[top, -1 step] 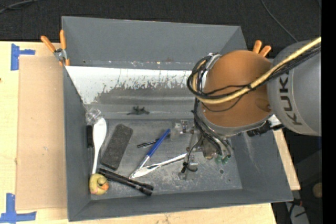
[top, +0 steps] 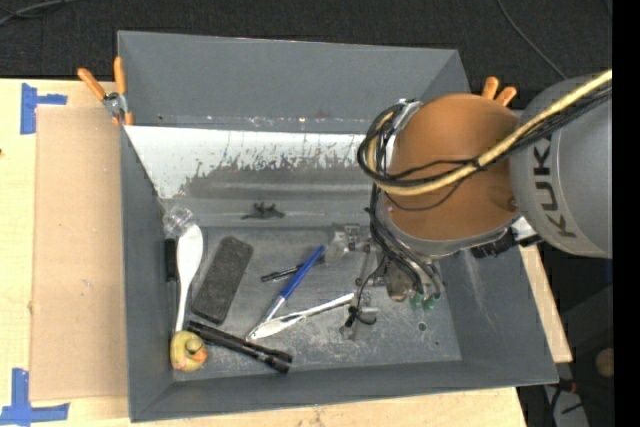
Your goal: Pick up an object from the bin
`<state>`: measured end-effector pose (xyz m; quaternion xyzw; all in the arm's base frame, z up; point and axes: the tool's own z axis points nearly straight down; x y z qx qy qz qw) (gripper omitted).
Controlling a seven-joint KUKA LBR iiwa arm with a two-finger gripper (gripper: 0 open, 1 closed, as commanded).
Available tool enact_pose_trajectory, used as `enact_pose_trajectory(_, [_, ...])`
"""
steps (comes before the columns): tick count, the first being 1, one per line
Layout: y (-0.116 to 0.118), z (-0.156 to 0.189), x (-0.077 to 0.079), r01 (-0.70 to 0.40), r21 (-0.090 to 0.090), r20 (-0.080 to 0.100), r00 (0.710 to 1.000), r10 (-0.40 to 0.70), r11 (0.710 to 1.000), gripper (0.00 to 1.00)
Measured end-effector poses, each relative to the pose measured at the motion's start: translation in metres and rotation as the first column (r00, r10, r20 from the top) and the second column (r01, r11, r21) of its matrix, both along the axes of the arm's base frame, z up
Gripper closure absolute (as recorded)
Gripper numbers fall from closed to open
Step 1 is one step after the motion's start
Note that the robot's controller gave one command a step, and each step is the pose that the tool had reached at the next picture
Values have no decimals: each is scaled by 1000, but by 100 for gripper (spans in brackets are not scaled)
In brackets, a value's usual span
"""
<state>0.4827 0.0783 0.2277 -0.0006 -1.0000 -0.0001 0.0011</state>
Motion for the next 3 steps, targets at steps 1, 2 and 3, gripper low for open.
enact_pose_trajectory(1, [-14,-91,31,-29,1,3,1000,29,1000,0])
enact_pose_trajectory(2, [-23,-161,40,-76,1,5,997,76,997,0])
enact_pose_trajectory(3, [-17,-158,28,-126,1,5,992,126,992,0])
